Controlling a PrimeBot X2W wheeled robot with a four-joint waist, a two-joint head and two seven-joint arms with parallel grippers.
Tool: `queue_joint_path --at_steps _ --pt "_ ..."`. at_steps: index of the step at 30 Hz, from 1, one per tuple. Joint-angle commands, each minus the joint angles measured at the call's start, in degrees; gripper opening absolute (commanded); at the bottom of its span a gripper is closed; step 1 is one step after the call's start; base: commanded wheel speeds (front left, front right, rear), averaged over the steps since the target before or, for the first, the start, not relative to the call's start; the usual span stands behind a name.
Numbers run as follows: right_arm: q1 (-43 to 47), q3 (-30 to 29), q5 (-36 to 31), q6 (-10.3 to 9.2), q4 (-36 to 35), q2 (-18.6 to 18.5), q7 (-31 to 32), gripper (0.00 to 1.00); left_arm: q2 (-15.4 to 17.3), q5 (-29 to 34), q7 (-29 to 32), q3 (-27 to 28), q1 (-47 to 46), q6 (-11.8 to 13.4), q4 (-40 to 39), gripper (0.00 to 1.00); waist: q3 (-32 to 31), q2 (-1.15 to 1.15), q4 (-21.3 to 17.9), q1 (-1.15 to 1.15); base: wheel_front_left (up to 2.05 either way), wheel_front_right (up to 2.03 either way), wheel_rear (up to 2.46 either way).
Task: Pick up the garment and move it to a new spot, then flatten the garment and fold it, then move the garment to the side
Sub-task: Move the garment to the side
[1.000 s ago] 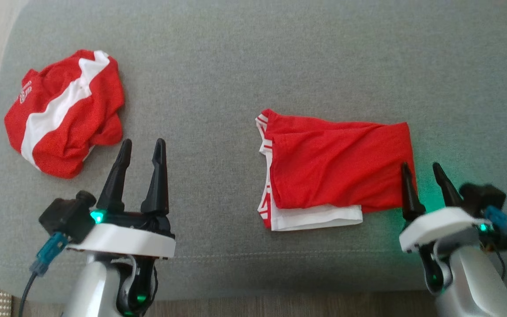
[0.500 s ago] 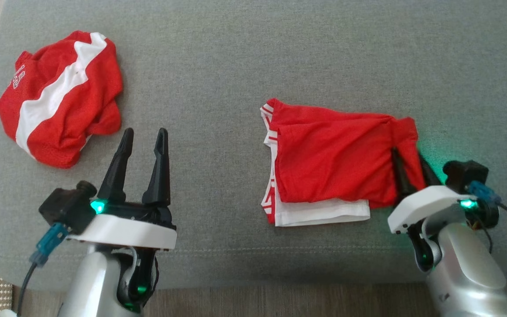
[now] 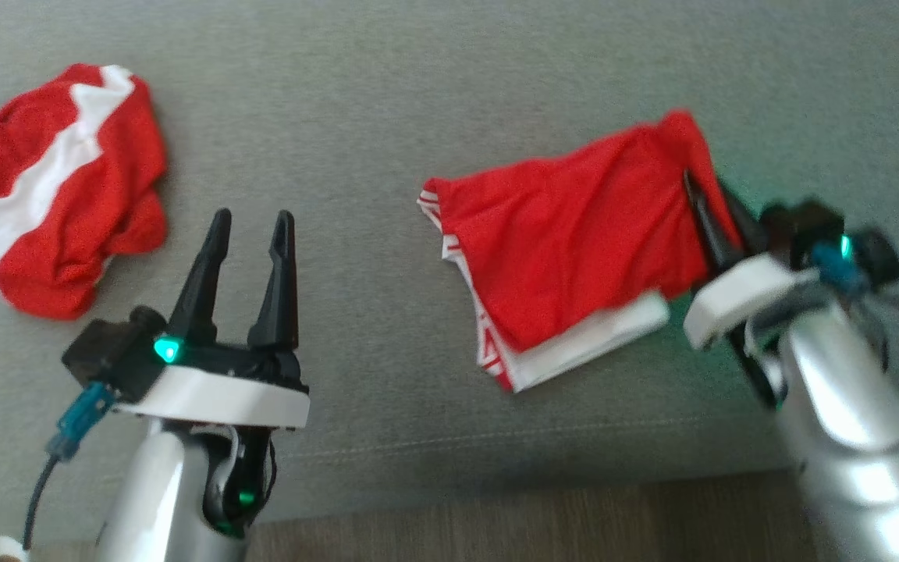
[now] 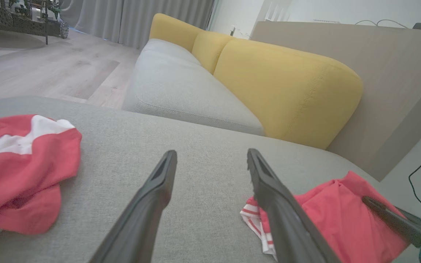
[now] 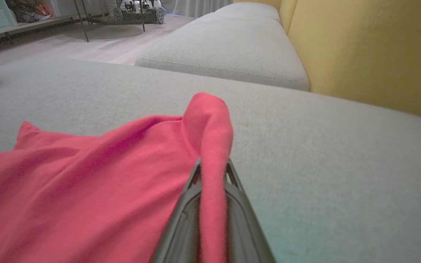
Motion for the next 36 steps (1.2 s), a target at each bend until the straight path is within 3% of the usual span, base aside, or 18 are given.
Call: queue_joint_path --at_steps 1,4,10,18,26,36 --pt "-3.6 2.0 -0.2 -0.02 -1.6 -1.5 -0.4 0.00 0.4 0.6 -0.7 2.0 -2.8 -0.4 -2.3 1.00 1.1 0.00 -1.5 0.00 0.00 0.00 0.00" --pt "-11.4 5.5 1.1 -0.02 1.8 -5.2 -0.2 0.00 0.4 1.5 -0.7 2.2 -4.9 -1.0 -3.3 1.00 3.8 0.00 -4.0 0.00 0.00 0.00 0.00" --pt "-23.1 6.8 4.8 -0.02 9.8 -11.1 1.5 0.00 0.4 4.6 -0.7 1.5 -10.5 -2.2 -4.7 1.00 9.8 0.00 -6.8 0.00 0.00 0.00 0.00" --pt "-32.2 4.3 6.9 -0.02 18.1 -16.0 0.5 0.00 1.5 7.8 -0.7 0.3 -17.3 -2.8 -5.9 1.00 16.3 0.00 -10.3 0.00 0.00 0.00 0.00" --pt "-33.8 3.6 5.3 -0.02 17.5 -16.4 -0.3 0.00 3.1 7.2 -0.7 -1.0 -18.7 -2.8 -6.6 1.00 17.7 0.00 -12.2 0.00 0.00 0.00 0.00" --pt "-31.6 -0.5 4.2 -0.02 10.6 -16.1 -0.4 0.00 3.9 6.5 -0.7 -1.1 -18.5 -2.8 -6.9 1.00 18.6 0.00 -12.9 0.00 0.00 0.00 0.00"
